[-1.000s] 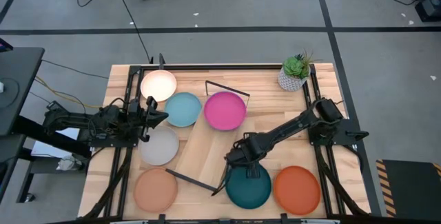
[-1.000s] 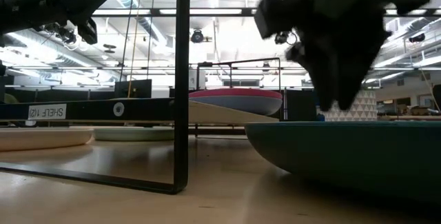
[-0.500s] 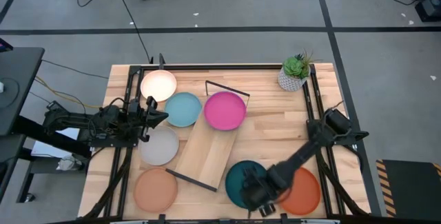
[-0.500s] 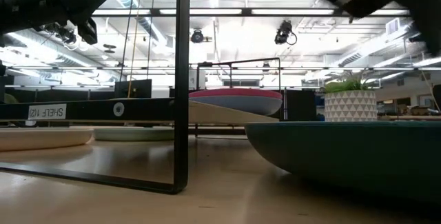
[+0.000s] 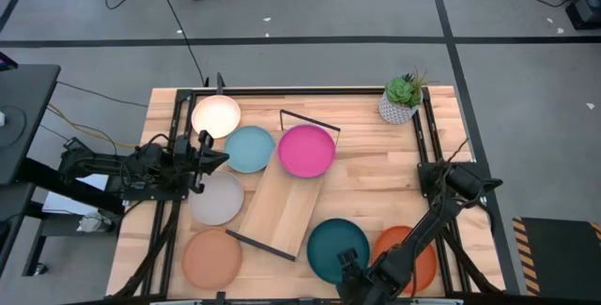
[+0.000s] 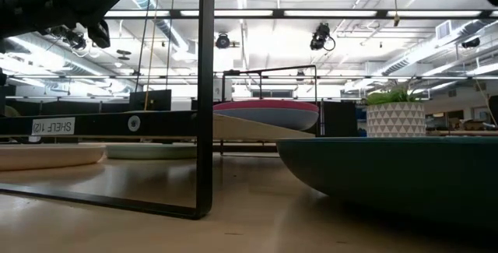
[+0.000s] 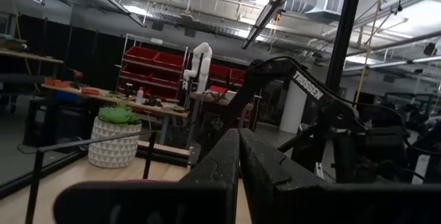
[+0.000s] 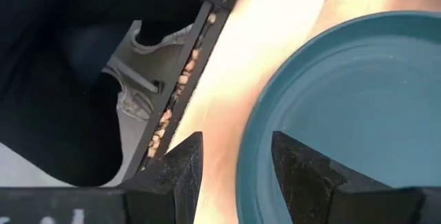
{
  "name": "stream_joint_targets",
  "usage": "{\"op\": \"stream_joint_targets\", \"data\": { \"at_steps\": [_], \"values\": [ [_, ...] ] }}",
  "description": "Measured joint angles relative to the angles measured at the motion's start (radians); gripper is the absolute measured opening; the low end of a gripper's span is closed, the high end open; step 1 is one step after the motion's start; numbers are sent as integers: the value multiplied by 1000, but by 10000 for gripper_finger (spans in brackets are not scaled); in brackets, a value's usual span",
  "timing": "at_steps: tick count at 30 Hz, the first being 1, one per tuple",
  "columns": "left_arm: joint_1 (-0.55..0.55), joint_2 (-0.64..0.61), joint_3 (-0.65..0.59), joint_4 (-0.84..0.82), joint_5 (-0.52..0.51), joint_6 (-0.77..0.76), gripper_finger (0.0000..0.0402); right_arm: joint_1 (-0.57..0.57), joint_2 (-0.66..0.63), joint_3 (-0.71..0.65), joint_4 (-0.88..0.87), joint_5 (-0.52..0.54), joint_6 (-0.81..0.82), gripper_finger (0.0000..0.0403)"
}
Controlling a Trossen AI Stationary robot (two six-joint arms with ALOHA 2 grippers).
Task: Place and stack plates onto a shelf
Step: Stack the green plate on top of the pink plate on the shelf
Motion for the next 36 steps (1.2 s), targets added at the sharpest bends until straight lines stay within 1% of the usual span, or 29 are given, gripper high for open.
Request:
{"op": "stream_joint_targets", "data": {
  "at_steps": [4, 7, 12, 18, 22, 26, 30, 33, 36],
  "values": [
    [0, 0, 0, -2, 0, 21, 20, -4, 23, 0, 3, -9, -5, 171],
    [0, 0, 0, -2, 0, 24, 20, -3, 33, 0, -31, 15, -9, 157],
    [0, 0, 0, 0, 0, 25, 20, -6, 42, 0, -78, -13, -9, 106],
    [1, 0, 0, 5, 0, 25, 20, -26, 42, 0, -194, 23, -1, 43],
    [1, 0, 0, 5, 0, 22, 20, -56, 35, 2, -307, 21, -2, 15],
    [1, 0, 0, 5, 0, 21, 20, -91, 8, 1, -476, -33, 1, 14],
    [1, 0, 0, 5, 0, 21, 20, -127, -54, 0, -602, -84, 10, 26],
    [1, 0, 0, 5, 0, 21, 20, -151, -117, 8, -676, -82, 35, 22],
    [1, 0, 0, 5, 0, 21, 20, -174, -176, 33, -730, -50, 67, 15]
  ]
}}
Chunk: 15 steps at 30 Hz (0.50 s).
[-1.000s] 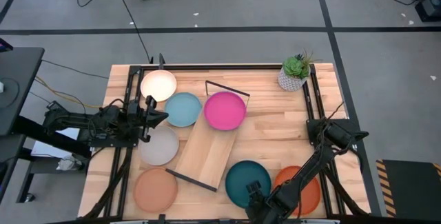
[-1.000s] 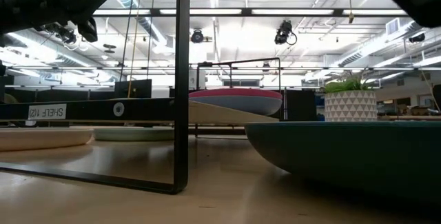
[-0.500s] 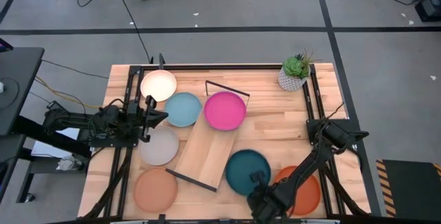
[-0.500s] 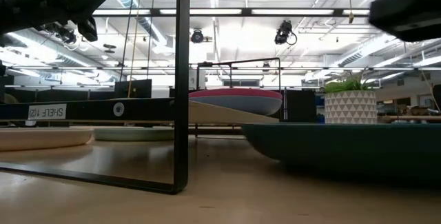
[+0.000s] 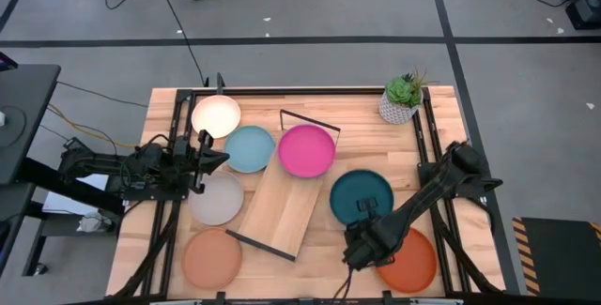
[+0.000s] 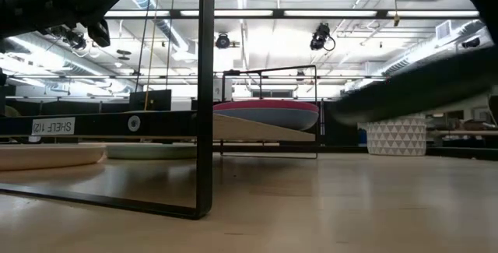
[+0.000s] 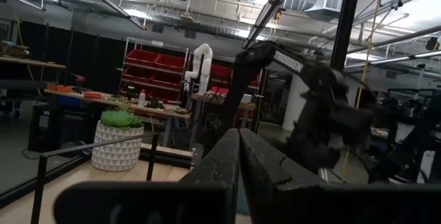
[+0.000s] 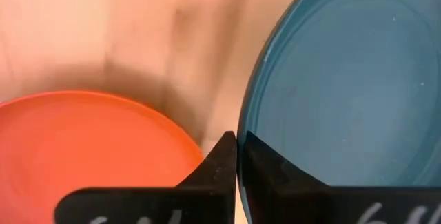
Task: Place and stack plates onto a shelf
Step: Stack the green plate on top of the pink plate on the shelf
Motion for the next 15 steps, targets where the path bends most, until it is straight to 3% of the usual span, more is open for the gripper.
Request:
{"op": "stream_joint_targets", "data": {
  "at_steps": [6, 15],
  "values": [
    [0, 0, 0, 0, 0, -2, 20, -58, -74, 42, -60, 117, 9, 21],
    [0, 0, 0, -1, 0, -87, 20, -239, -71, 58, 82, 171, -347, 18]
  ]
}}
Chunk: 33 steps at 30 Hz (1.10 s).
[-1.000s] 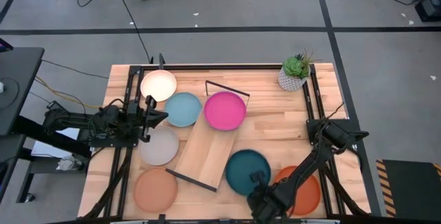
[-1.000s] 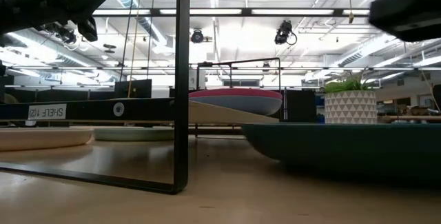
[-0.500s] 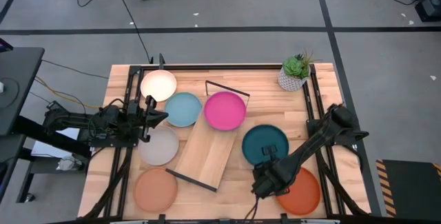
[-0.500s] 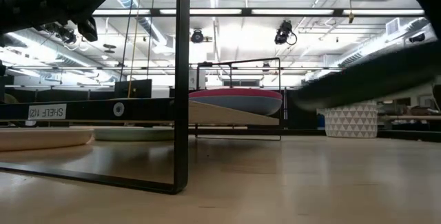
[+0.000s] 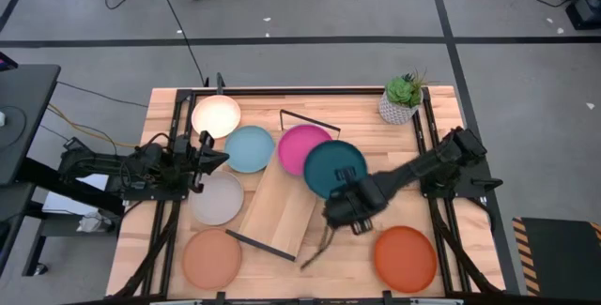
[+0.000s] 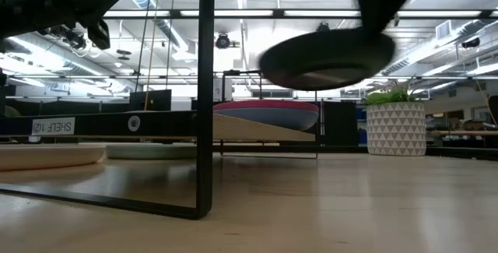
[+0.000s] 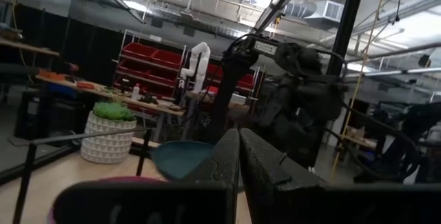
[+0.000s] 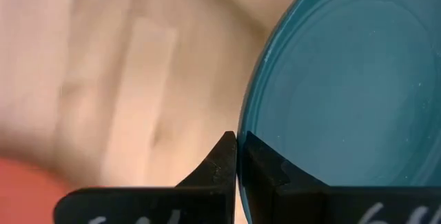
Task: Place and stack plates onto a shelf
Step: Stack the green plate on top of the pink plate on the shelf, then stack the orange plate on top of the green plate on the shelf
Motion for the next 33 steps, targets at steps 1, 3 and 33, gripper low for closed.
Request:
{"op": "stream_joint_targets", "data": {
  "at_steps": [1, 3, 33],
  "values": [
    [0, 0, 0, 0, 0, -12, 20, -22, 2, 0, 18, 4, -46, 18],
    [0, 0, 0, -1, 0, -35, 20, -67, 8, 0, 62, 4, -143, 19],
    [0, 0, 0, -27, 0, -125, 20, -220, 6, 2, 320, -85, -344, 94]
  ]
}}
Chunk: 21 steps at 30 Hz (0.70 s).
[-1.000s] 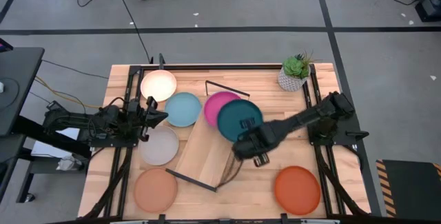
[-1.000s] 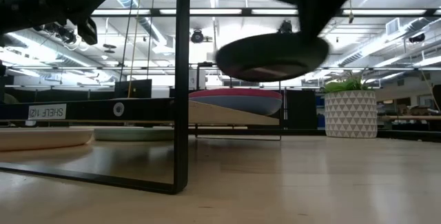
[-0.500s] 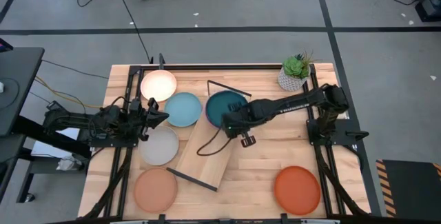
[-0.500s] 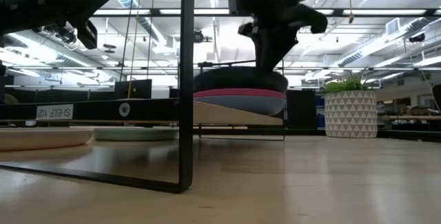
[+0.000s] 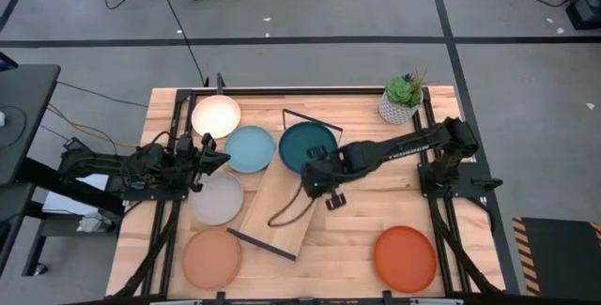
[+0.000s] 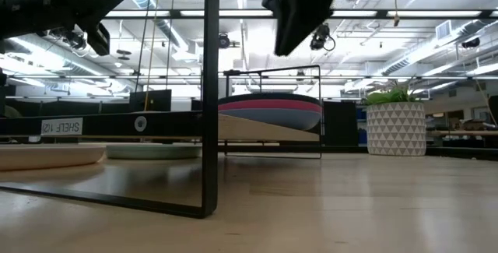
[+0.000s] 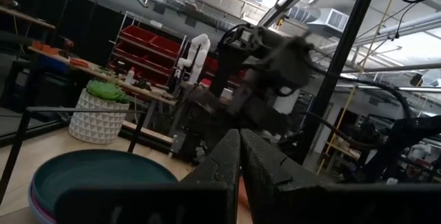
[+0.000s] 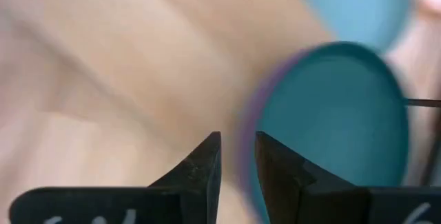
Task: Place and stack plates onto a shelf
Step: Stack the orange plate on top of the green plate on the shelf
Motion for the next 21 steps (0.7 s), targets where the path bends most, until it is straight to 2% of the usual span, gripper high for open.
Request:
{"op": "stream_joint_targets", "data": {
  "at_steps": [6, 11, 16, 21],
  "values": [
    [0, 0, 0, -1, 0, 1, 20, 124, 2, -44, -33, -148, 208, 93],
    [0, 0, 0, -5, 0, 1, 20, 266, 22, -54, -137, -183, 427, 92],
    [0, 0, 0, -8, 0, 1, 20, 360, 40, -53, -201, -208, 652, 96],
    [0, 0, 0, -19, 0, 1, 20, 399, 88, -69, -244, -239, 712, 115]
  ]
}}
